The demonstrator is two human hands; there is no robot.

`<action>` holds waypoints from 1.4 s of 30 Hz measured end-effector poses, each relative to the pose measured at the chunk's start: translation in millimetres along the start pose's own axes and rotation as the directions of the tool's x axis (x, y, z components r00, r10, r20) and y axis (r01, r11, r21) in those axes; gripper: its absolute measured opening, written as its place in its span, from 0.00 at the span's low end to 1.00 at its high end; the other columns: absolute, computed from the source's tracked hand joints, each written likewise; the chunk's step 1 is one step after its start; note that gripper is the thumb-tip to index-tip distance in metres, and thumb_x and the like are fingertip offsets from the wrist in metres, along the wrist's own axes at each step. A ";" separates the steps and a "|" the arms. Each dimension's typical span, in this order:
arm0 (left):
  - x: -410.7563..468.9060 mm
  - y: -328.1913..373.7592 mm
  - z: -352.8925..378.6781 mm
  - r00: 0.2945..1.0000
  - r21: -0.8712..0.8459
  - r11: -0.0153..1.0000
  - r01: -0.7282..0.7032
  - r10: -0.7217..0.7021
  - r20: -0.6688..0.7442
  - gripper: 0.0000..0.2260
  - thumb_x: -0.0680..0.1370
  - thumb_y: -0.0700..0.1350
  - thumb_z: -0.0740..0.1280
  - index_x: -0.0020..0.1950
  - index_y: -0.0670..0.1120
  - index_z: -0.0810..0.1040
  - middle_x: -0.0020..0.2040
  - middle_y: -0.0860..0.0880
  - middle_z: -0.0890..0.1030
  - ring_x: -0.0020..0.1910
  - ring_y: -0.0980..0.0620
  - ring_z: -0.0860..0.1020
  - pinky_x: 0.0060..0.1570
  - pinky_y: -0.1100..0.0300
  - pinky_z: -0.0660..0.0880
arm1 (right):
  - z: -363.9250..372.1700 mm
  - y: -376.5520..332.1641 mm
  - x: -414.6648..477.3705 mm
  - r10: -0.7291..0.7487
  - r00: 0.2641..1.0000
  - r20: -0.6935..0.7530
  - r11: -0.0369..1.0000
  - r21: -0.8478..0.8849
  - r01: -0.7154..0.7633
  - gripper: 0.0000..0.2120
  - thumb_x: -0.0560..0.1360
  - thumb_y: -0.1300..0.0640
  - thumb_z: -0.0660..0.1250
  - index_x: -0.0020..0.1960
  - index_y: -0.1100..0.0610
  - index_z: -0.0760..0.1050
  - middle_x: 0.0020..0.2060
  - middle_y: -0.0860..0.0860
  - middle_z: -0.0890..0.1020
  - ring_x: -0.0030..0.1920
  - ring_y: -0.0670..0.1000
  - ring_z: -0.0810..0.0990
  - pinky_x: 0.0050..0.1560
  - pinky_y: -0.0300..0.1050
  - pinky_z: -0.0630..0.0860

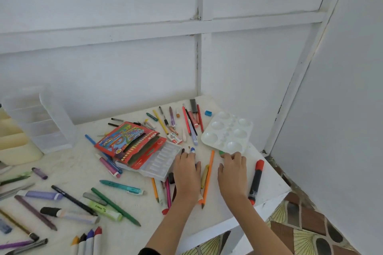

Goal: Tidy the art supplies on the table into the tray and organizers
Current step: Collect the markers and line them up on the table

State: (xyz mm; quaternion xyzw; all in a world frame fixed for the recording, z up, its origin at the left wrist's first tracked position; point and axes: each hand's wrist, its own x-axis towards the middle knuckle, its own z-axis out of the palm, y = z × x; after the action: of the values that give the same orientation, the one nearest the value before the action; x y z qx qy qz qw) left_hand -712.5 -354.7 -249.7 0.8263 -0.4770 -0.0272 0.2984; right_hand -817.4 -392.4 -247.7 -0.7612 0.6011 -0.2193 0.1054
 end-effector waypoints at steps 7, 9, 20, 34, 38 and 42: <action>1.4 0.8 4.0 0.985 -0.037 0.997 -0.063 0.057 -0.161 0.03 0.69 0.33 0.71 0.38 0.40 0.80 0.33 0.45 0.78 0.37 0.44 0.77 0.37 0.50 0.76 | 3.2 9.5 7.5 0.028 0.999 -0.036 0.999 0.018 -0.027 0.12 0.78 0.63 0.60 0.60 0.59 0.74 0.49 0.55 0.75 0.48 0.51 0.69 0.50 0.42 0.69; -1.7 1.6 2.0 0.977 -0.173 0.982 -0.078 0.041 -0.208 0.05 0.71 0.33 0.70 0.46 0.39 0.82 0.39 0.45 0.78 0.39 0.48 0.77 0.39 0.53 0.76 | 2.3 7.6 5.1 -0.015 0.999 -0.046 0.997 0.077 0.019 0.11 0.78 0.61 0.60 0.59 0.58 0.75 0.48 0.54 0.75 0.48 0.51 0.70 0.50 0.42 0.70; -37.1 -22.0 -69.8 0.865 -0.674 0.738 0.037 -0.361 -0.348 0.09 0.79 0.38 0.62 0.53 0.46 0.80 0.51 0.50 0.76 0.48 0.64 0.74 0.43 0.76 0.70 | -4.7 -58.7 -32.2 -0.104 0.994 0.044 0.622 0.783 0.030 0.09 0.73 0.63 0.70 0.52 0.54 0.82 0.44 0.52 0.77 0.40 0.40 0.77 0.42 0.24 0.70; -138.1 -157.0 -167.0 0.668 -0.804 0.589 0.082 -0.631 -0.395 0.07 0.74 0.42 0.70 0.52 0.45 0.82 0.48 0.47 0.84 0.48 0.53 0.81 0.49 0.62 0.78 | 21.8 -159.6 -151.3 -0.242 0.910 0.336 0.399 0.889 -0.222 0.06 0.72 0.60 0.72 0.45 0.49 0.82 0.38 0.44 0.84 0.38 0.39 0.80 0.41 0.31 0.75; -164.4 -182.5 -183.8 0.679 -0.777 0.621 0.102 -0.615 -0.402 0.05 0.75 0.42 0.70 0.49 0.45 0.83 0.44 0.50 0.84 0.44 0.58 0.81 0.44 0.70 0.76 | 28.9 -175.3 -179.0 -0.326 0.894 0.309 0.427 0.891 -0.153 0.05 0.73 0.59 0.70 0.46 0.52 0.83 0.38 0.46 0.85 0.42 0.47 0.83 0.46 0.37 0.77; -179.6 -201.0 -189.1 0.737 -0.726 0.677 0.119 -0.550 -0.392 0.04 0.75 0.42 0.69 0.47 0.45 0.83 0.43 0.53 0.84 0.44 0.59 0.81 0.45 0.68 0.76 | 36.8 -185.4 -199.5 -0.472 0.876 0.095 0.490 0.854 0.171 0.09 0.71 0.63 0.72 0.48 0.51 0.83 0.42 0.40 0.83 0.45 0.37 0.80 0.46 0.28 0.74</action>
State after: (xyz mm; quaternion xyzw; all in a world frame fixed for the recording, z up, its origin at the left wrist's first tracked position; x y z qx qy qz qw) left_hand -592.6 -48.2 -241.9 0.7087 -0.1505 0.0038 0.6892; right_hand -675.5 -157.2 -242.8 -0.7456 0.2459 -0.3649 0.5005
